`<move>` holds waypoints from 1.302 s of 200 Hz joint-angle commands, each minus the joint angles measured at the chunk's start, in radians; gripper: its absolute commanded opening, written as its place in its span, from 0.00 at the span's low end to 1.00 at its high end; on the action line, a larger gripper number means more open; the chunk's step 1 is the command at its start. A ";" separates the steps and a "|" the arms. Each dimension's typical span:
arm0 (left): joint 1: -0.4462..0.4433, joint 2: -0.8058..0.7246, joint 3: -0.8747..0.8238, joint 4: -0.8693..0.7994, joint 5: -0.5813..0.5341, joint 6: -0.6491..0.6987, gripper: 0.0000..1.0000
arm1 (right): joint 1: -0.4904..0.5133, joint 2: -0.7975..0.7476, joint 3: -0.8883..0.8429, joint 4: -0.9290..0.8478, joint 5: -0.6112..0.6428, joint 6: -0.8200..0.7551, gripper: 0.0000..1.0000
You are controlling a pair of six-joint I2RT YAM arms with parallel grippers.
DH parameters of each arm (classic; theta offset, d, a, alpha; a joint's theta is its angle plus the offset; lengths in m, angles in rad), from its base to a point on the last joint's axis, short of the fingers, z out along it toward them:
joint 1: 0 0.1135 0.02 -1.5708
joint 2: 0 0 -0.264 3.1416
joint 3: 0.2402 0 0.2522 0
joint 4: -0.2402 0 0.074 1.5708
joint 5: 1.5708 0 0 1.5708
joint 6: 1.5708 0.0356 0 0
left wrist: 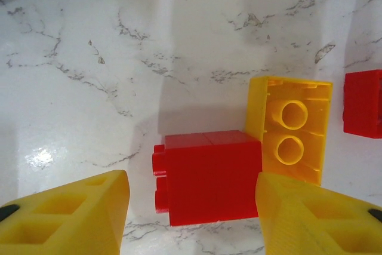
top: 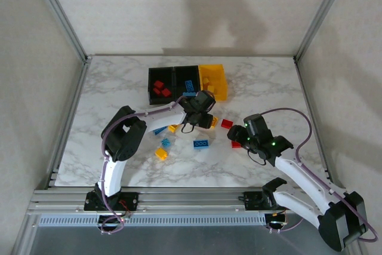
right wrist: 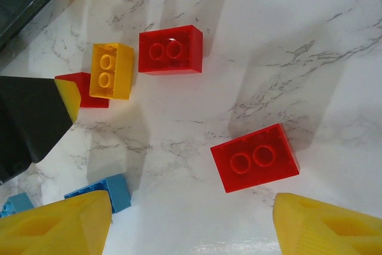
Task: Sort the legos into containers by color
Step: Pick up the lego from the center of the table.
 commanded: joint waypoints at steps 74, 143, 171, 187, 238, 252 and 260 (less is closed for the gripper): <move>0.004 0.004 0.019 -0.003 0.010 -0.022 0.60 | -0.004 -0.042 -0.019 -0.010 -0.003 0.005 0.72; 0.004 0.026 0.028 -0.002 0.022 -0.029 0.63 | -0.004 -0.027 -0.019 0.005 -0.008 0.005 0.72; 0.004 0.040 0.023 0.010 0.021 -0.033 0.64 | -0.005 -0.014 -0.013 0.011 -0.015 0.000 0.72; 0.004 0.053 0.025 0.007 0.019 -0.033 0.62 | -0.004 -0.014 -0.012 0.014 -0.017 -0.003 0.72; 0.011 0.018 0.002 -0.002 -0.023 -0.030 0.53 | -0.006 -0.019 -0.027 0.025 -0.021 0.003 0.72; 0.013 0.007 -0.008 -0.001 -0.021 -0.028 0.45 | -0.004 -0.010 -0.029 0.035 -0.026 0.003 0.72; 0.013 0.004 -0.010 -0.006 -0.021 -0.028 0.42 | -0.004 -0.003 -0.031 0.042 -0.029 0.003 0.72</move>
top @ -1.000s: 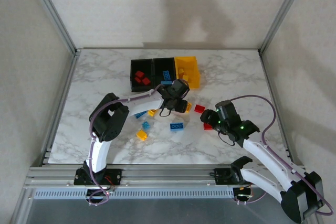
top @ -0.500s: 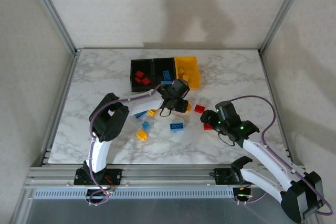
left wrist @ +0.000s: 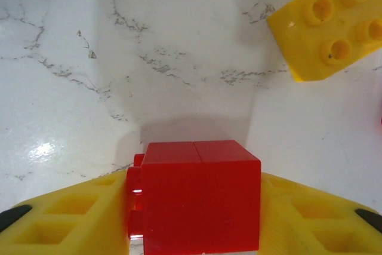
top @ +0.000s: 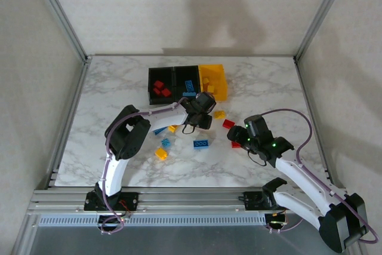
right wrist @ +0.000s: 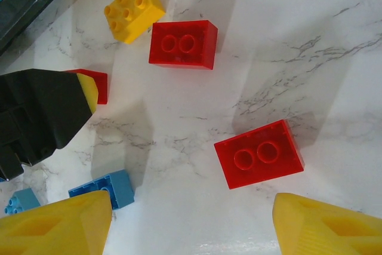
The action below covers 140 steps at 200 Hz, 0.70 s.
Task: Sort the legos into containers by color
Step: Pick up the lego from the center of the table.
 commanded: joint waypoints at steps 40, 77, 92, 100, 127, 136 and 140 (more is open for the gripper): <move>0.019 -0.106 -0.046 -0.021 -0.034 -0.006 0.30 | -0.005 0.046 0.000 0.060 -0.031 -0.010 0.71; 0.068 -0.224 -0.092 -0.041 -0.068 -0.012 0.27 | -0.002 0.074 0.025 0.108 -0.058 -0.038 0.71; 0.105 -0.269 -0.102 -0.060 -0.103 -0.005 0.27 | 0.004 0.096 0.050 0.121 -0.067 -0.045 0.71; 0.132 -0.287 -0.102 -0.070 -0.116 -0.003 0.27 | 0.012 0.108 0.065 0.128 -0.072 -0.051 0.71; 0.245 -0.293 -0.076 -0.091 -0.115 0.003 0.27 | 0.052 0.152 0.113 0.156 -0.079 -0.069 0.70; 0.281 -0.274 -0.056 -0.091 -0.119 0.005 0.26 | 0.067 0.167 0.127 0.166 -0.077 -0.071 0.70; 0.296 -0.261 -0.042 -0.094 -0.121 0.005 0.26 | 0.074 0.175 0.135 0.169 -0.077 -0.071 0.70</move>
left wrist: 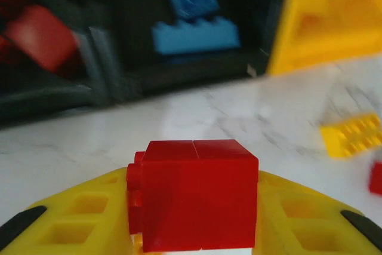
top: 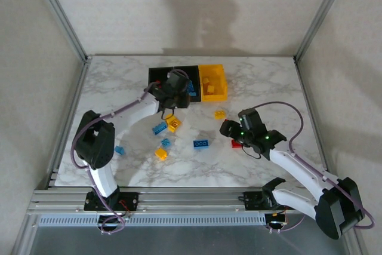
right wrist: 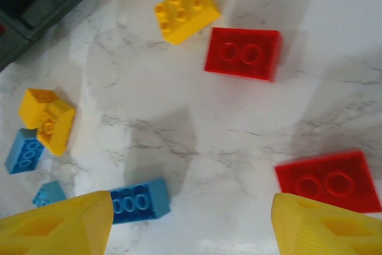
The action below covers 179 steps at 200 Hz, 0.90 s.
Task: Sort the legos into containers by color
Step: Pick up the lego from the center of the table, then place the lego in the container.
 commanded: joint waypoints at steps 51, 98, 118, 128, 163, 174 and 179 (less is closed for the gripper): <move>0.199 0.250 0.284 -0.112 -0.070 0.006 0.25 | 0.102 0.106 0.103 0.070 -0.003 -0.014 0.70; 0.240 0.397 0.458 -0.144 -0.075 0.004 0.26 | 0.109 0.106 0.079 0.071 0.012 0.008 0.70; 0.246 0.431 0.493 -0.156 -0.079 0.007 0.27 | 0.109 0.098 0.082 0.055 0.027 0.006 0.70; 0.247 0.439 0.495 -0.152 -0.068 0.011 0.27 | 0.109 0.100 0.088 0.045 0.035 0.003 0.70; 0.247 0.436 0.475 -0.139 -0.065 0.010 0.40 | 0.109 0.097 0.087 0.042 0.040 0.007 0.70; 0.247 0.421 0.464 -0.131 -0.064 0.010 0.47 | 0.109 0.098 0.085 0.041 0.042 0.007 0.70; 0.248 0.411 0.457 -0.128 -0.064 0.007 0.50 | 0.109 0.100 0.085 0.041 0.042 0.005 0.70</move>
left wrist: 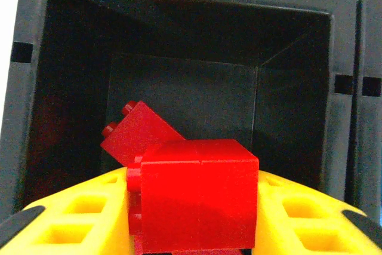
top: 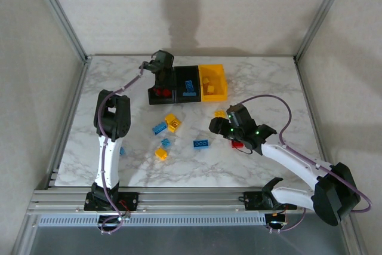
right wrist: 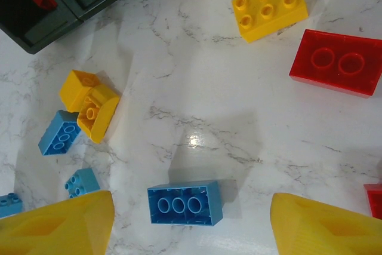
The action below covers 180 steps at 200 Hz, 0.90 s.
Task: Sort the legos into containers by color
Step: Place the lego in the container, then pick up the lego from the center of the table.
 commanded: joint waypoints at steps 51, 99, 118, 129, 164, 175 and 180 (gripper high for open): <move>0.005 -0.169 -0.085 0.022 0.035 0.004 0.65 | 0.008 0.002 0.022 -0.017 0.027 -0.006 0.70; -0.026 -0.415 -0.299 0.096 0.105 -0.031 0.65 | 0.001 0.005 0.063 -0.055 0.076 -0.052 0.70; -0.058 -0.528 -0.424 0.143 0.136 -0.046 0.65 | -0.014 0.040 0.106 -0.093 0.102 -0.088 0.70; -0.079 -0.595 -0.503 0.164 0.140 -0.058 0.65 | -0.027 0.068 0.135 -0.114 0.112 -0.114 0.70; -0.151 -0.805 -0.774 0.289 0.173 -0.145 0.68 | -0.059 0.148 0.223 -0.123 0.101 -0.196 0.70; -0.175 -0.854 -0.839 0.298 0.153 -0.172 0.68 | -0.064 0.182 0.252 -0.132 0.104 -0.216 0.70; -0.183 -0.874 -0.869 0.301 0.146 -0.183 0.68 | -0.068 0.197 0.263 -0.133 0.104 -0.225 0.70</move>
